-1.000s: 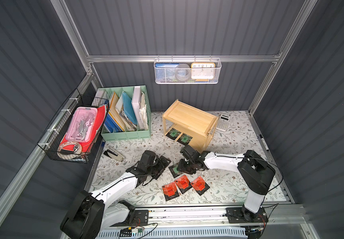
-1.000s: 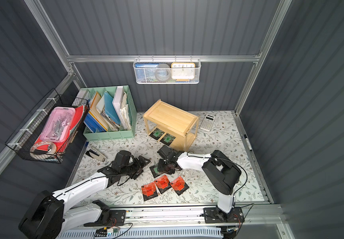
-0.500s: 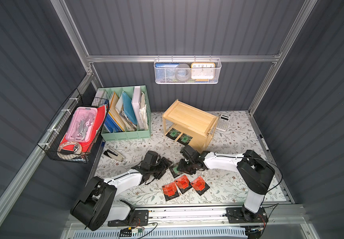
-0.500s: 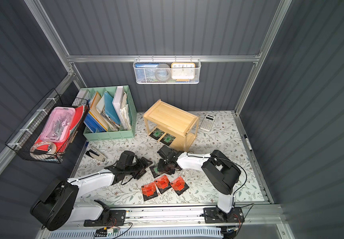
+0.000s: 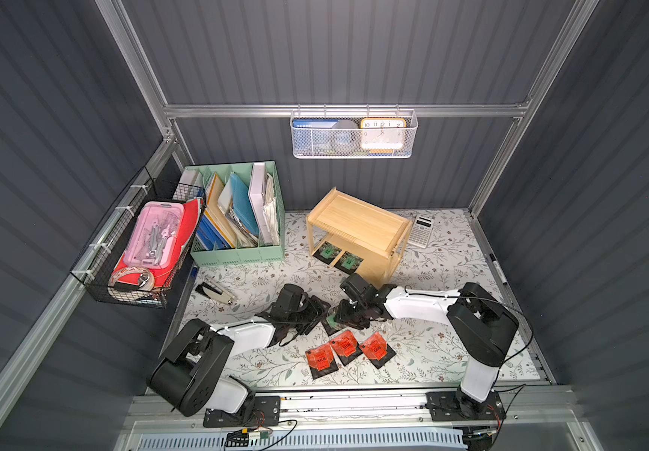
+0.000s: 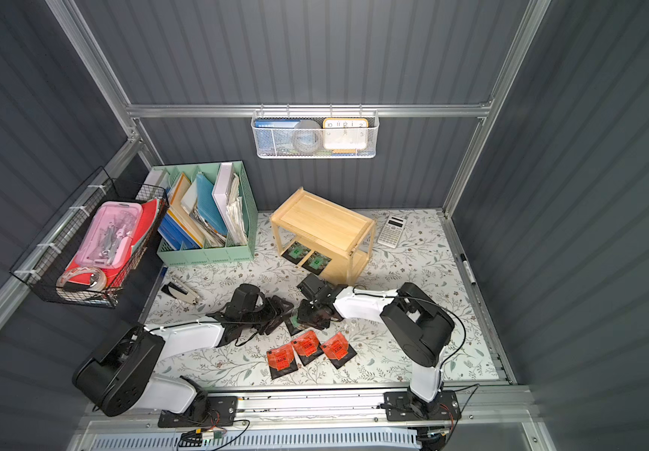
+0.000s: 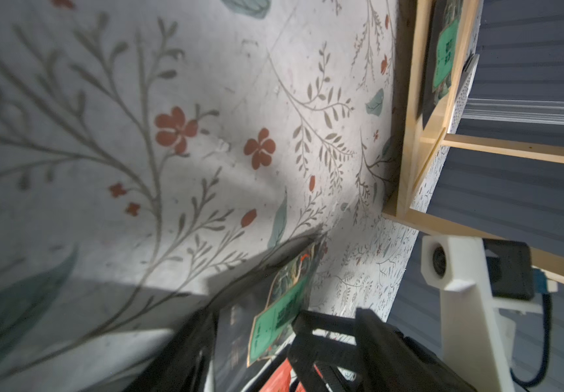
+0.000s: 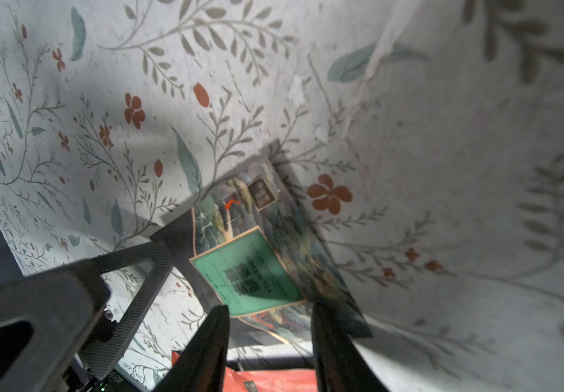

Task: Place the tea bags on the shelf by color
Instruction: Pick up the tea bag from the center of the board.

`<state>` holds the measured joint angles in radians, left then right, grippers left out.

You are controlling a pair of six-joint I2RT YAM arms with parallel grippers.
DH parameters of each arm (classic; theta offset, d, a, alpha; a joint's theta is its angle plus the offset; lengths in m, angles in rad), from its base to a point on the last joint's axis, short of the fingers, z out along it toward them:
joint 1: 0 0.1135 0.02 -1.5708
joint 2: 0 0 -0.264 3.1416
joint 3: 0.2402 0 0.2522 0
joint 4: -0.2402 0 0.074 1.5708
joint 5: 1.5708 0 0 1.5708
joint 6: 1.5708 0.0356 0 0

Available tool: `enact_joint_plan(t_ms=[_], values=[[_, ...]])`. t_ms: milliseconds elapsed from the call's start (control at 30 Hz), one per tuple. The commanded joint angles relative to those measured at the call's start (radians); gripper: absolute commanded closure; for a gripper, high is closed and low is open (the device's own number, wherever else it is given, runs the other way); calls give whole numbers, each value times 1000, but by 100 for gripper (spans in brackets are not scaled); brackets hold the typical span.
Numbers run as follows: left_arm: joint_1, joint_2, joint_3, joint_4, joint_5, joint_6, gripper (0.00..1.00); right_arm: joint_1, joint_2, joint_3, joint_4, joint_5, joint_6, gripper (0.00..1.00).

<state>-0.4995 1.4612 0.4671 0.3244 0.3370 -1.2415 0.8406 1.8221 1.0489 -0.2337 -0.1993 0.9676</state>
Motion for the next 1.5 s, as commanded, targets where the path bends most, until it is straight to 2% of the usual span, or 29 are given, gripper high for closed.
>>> enact_joint_plan(t_ms=[0,467,1467], values=[[-15,32,-12,19,4,-15,32,-6,34,-15,-47,-2,-8,55],[-44,43,-30,81,-3,-32,41,-12,36,-18,-44,-17,-12,55],[-54,0,-9,4,-40,7,100,-19,3,-33,-27,-26,-34,54]])
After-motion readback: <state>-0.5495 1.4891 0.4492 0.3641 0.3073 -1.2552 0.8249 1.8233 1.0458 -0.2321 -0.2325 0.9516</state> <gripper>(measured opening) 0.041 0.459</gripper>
